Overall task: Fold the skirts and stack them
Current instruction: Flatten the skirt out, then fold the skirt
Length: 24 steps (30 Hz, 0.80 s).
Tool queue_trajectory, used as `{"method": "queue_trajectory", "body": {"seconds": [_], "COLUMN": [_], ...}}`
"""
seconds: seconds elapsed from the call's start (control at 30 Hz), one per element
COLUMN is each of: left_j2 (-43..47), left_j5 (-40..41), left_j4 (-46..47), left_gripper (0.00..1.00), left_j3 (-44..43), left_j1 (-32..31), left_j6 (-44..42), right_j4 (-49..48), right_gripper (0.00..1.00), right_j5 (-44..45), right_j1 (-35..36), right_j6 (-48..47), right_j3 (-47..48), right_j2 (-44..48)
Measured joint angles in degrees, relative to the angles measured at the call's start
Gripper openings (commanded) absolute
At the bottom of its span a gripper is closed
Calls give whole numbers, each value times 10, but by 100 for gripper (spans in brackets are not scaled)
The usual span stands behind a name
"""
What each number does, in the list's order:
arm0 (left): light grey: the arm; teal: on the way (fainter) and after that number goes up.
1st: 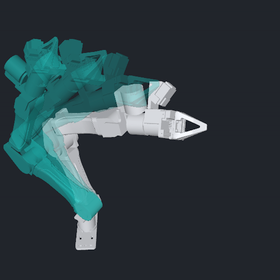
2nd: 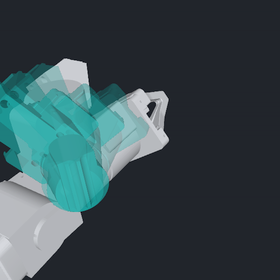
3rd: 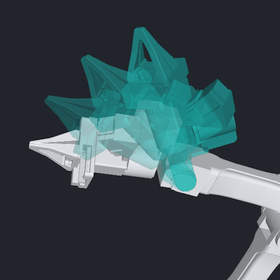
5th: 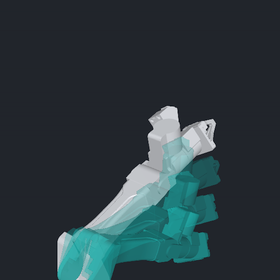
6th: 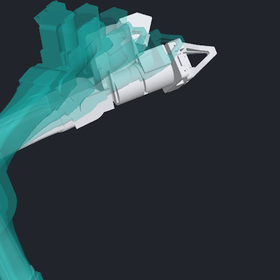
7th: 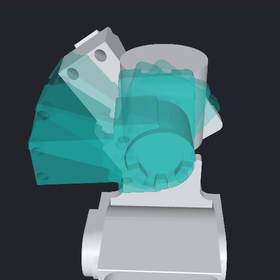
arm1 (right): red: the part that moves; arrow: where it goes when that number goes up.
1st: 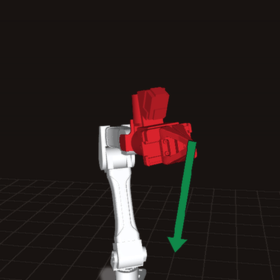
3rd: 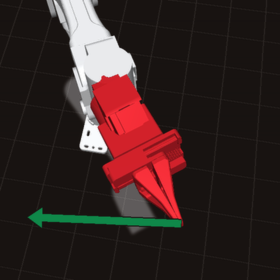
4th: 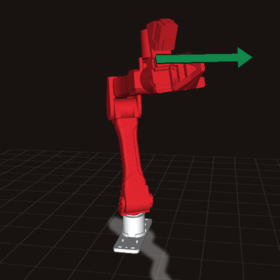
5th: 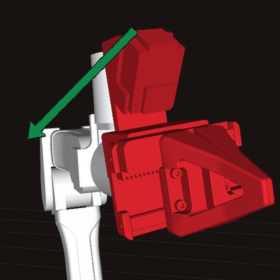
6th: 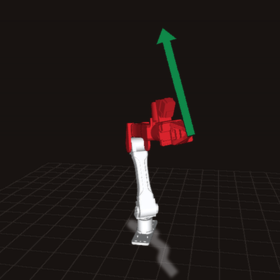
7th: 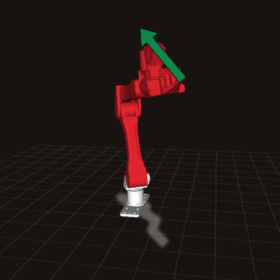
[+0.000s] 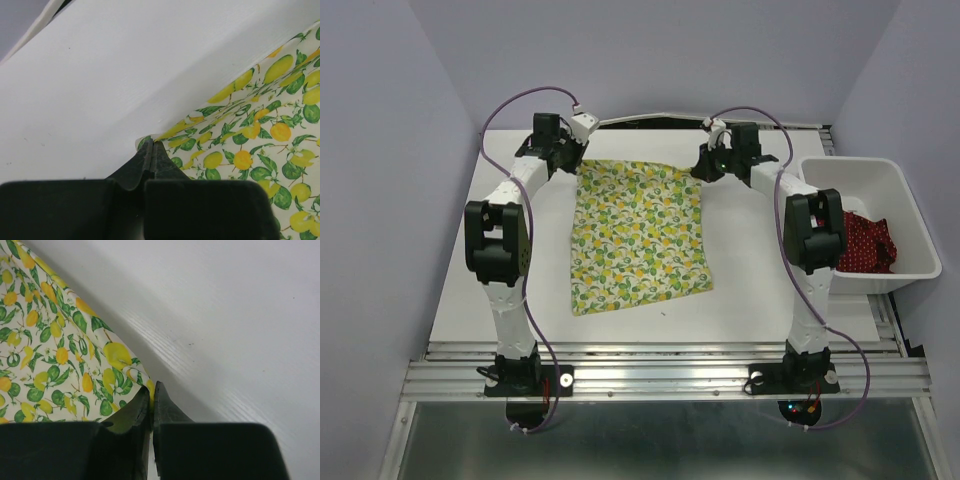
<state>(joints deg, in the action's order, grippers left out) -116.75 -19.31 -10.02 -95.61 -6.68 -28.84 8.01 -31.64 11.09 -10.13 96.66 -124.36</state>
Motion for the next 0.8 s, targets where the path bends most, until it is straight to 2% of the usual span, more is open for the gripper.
{"method": "queue_trajectory", "body": {"seconds": [0.03, 0.07, 0.1, 0.17, 0.2, 0.33, 0.53, 0.8], "left_j2": [0, 0, 0, 0, 0, 0, 31, 191], "left_j5": [-2, -2, -3, -3, -2, -3, -6, -19], "left_j4": [2, 3, 7, 7, 7, 5, -2, -24], "left_gripper": [0, 0, 0, 0, 0, 0, 0, 0], "left_j3": [-3, -5, -6, -6, -6, -6, 30, 168], "left_j1": [0, 0, 0, 0, 0, 0, 0, -1], "left_j6": [0, 0, -1, -3, -5, -14, -35, -75], "right_j4": [0, 0, 0, -2, -2, -6, -12, 22], "right_gripper": [12, 22, 22, 17, 8, 1, 1, 1], "right_j5": [-5, -11, -17, -27, -34, -67, -113, -161], "right_j1": [-1, -3, -4, -8, -10, -20, -24, -25], "right_j6": [5, 8, 10, 16, 16, 16, -10, -113], "right_j3": [5, 10, 14, 16, 16, 17, -3, -99], "right_j2": [-4, -7, -9, -10, -10, -10, 2, 103]}}
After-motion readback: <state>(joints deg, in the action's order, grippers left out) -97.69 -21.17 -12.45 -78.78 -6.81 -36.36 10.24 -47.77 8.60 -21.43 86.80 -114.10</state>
